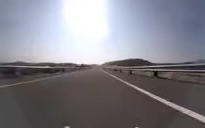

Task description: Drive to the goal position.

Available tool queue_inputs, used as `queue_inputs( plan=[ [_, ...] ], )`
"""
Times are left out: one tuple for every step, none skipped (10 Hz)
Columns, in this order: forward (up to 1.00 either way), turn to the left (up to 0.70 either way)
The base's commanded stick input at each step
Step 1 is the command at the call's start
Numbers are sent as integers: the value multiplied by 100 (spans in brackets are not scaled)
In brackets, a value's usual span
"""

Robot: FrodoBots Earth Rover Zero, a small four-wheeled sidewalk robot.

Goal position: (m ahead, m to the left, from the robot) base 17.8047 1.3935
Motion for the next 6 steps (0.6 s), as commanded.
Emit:
queue_inputs(
  plan=[
    [100, 0],
    [100, 0],
    [100, 0],
    [100, 0],
    [100, 0],
    [100, 0]
  ],
)
